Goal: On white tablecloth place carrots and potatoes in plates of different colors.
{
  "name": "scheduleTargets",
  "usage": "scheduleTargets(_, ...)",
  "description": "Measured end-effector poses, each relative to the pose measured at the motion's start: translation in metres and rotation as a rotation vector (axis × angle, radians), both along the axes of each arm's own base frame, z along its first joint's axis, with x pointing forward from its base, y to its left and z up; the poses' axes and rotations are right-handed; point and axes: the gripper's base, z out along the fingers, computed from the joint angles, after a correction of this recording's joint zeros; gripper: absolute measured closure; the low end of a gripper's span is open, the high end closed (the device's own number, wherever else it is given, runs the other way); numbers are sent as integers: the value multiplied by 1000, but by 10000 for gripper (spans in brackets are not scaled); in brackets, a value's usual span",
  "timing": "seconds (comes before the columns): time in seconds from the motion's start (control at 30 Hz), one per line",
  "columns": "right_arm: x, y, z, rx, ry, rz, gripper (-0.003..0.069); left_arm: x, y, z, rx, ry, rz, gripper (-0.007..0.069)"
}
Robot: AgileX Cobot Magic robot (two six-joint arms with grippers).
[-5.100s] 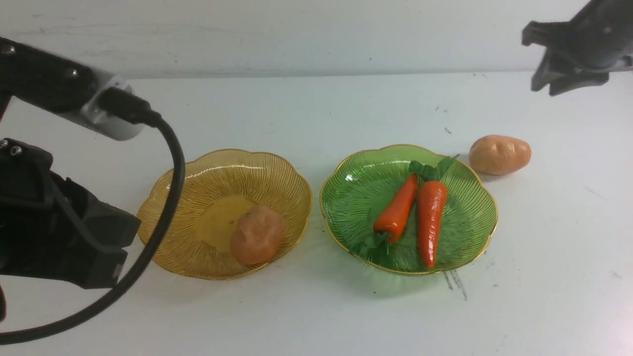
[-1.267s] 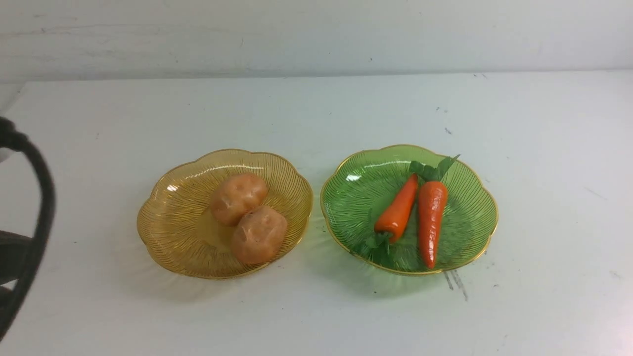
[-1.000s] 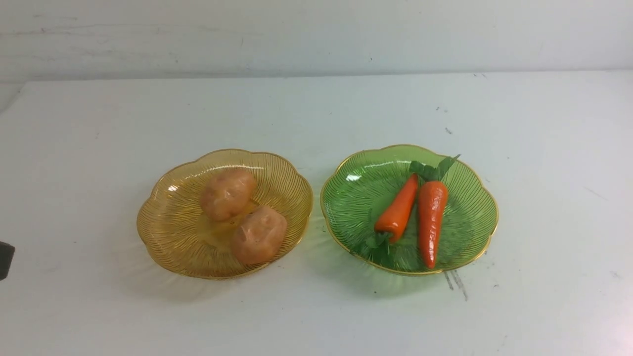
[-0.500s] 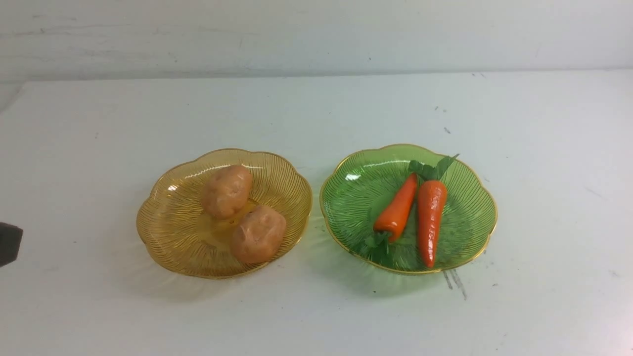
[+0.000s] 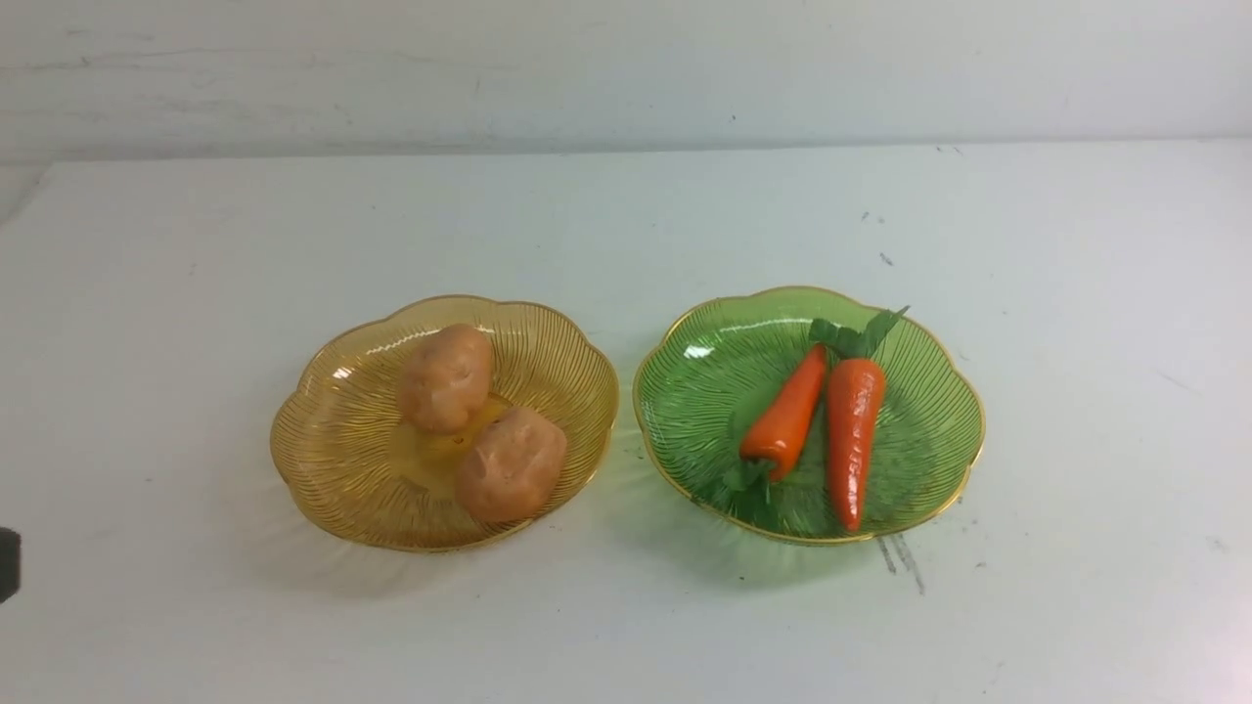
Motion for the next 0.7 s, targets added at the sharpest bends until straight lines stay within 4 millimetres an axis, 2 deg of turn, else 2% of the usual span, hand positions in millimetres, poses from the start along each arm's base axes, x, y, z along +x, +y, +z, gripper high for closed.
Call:
scheduleTargets(0.13, 0, 0, 0, -2, -1, -1, 674, -11, 5, -11, -40, -87, 1, 628)
scheduleTargets(0.33, 0, 0, 0, -3, 0, -2, 674, -19, 7, -20, -59, -101, -5, 628)
scheduleTargets(0.7, 0, 0, 0, 5, 2, -1, 674, -18, 7, -25, -54, -92, -6, 628)
